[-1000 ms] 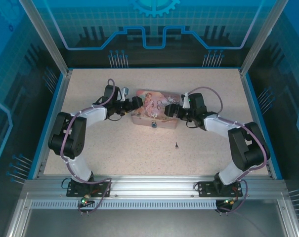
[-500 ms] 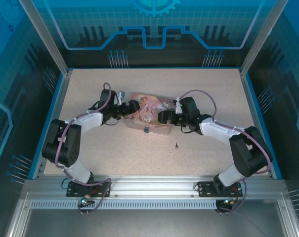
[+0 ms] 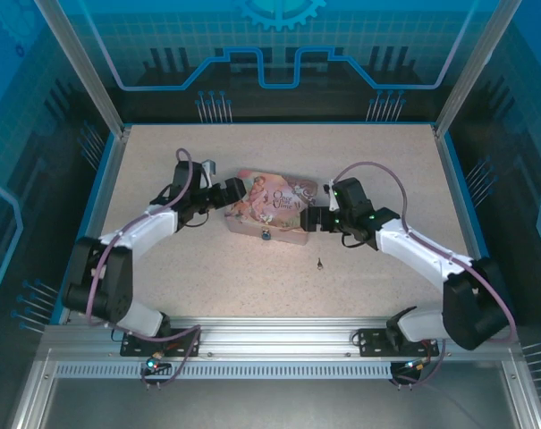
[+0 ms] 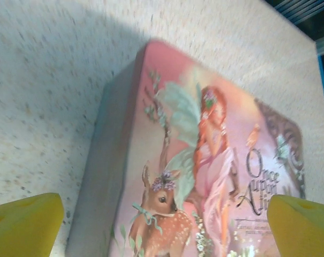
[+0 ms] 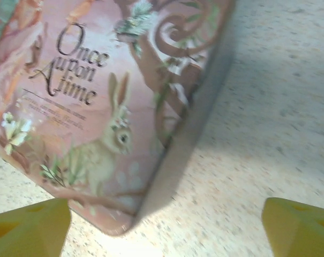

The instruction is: Unlock a padlock with a key

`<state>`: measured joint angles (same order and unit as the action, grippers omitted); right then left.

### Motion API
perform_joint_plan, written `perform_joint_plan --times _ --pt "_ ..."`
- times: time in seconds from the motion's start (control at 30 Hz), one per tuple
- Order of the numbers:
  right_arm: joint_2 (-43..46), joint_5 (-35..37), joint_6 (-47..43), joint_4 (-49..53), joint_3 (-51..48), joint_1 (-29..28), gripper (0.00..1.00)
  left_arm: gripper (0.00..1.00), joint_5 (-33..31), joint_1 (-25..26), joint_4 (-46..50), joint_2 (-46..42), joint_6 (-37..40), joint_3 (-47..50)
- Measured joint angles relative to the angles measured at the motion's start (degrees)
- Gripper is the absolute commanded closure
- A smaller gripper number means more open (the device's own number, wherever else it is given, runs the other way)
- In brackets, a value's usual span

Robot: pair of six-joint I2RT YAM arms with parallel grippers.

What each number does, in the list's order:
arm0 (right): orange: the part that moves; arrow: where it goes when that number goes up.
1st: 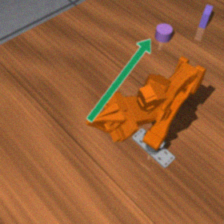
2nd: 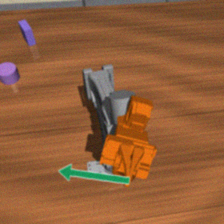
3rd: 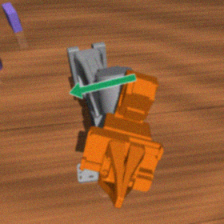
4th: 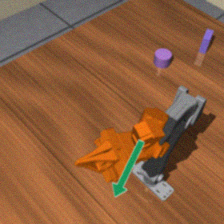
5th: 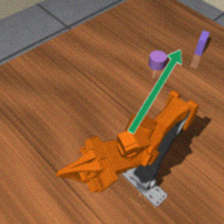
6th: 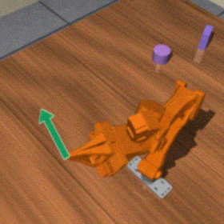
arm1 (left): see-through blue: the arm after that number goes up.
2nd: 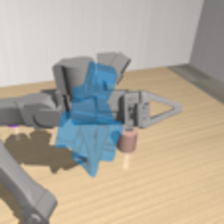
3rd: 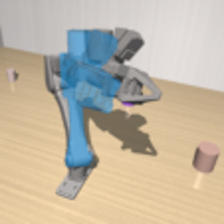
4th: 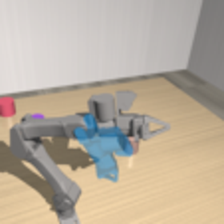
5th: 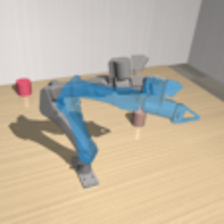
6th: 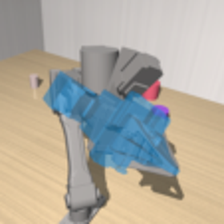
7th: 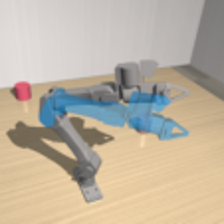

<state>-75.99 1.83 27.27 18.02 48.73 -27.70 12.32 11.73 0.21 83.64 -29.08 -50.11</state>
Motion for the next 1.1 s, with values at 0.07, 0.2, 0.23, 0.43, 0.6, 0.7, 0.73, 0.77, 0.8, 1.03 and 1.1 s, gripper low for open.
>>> perform_joint_plan --times 0.07,0.2,0.23,0.43,0.6,0.7,0.73,0.77,0.8,1.03,1.1 --pt "1.07 0.96 -0.57 3.54 0.22 -0.02 0.25 0.01 -1.79 -0.15 0.0 -3.89 0.81 0.98" --pt "0.61 0.02 0.72 7.89 -0.55 -1.01 0.34 0.01 -4.04 -0.15 0.0 -9.14 2.16 2.38" --pt "0.22 -0.63 1.4 8.46 -1.09 -1.62 0.36 0.01 -4.52 -0.15 0.07 -10.03 2.34 2.69" --pt "-5.16 -2.32 5.35 9.75 -2.99 -4.98 0.5 0.01 -6.03 -0.15 1.29 -13.18 3.72 3.52" --pt "-10.62 -1.92 7.23 10.58 -2.93 -6.12 0.53 0.01 -6.32 -0.22 1.73 -14.53 4.09 3.58" --pt "-12.15 -1.18 7.78 11.32 -2.86 -6.43 0.57 0.01 -6.56 -0.28 1.77 -14.95 4.17 3.89" --pt "-12.46 -1.09 7.93 11.54 -2.86 -6.45 0.58 0.01 -6.56 -0.33 1.81 -15.04 4.17 4.02" --pt "-12.68 -0.83 8.11 11.72 -2.86 -6.49 0.6 0.01 -6.56 -0.35 1.99 -15.04 4.2 4.17" --pt "-12.79 -0.72 8.33 11.8 -2.82 -6.51 0.61 0.01 -6.58 -0.37 2.19 -15.04 4.2 4.24" --pt "-13.03 0.2 9.6 12.22 -2.67 -6.82 0.69 0.01 -6.58 -0.44 2.56 -15.04 4.2 4.44" --pt "-13.14 0.55 9.99 12.41 -2.64 -6.84 0.72 0.01 -6.58 -0.48 2.56 -15.04 4.2 4.44"
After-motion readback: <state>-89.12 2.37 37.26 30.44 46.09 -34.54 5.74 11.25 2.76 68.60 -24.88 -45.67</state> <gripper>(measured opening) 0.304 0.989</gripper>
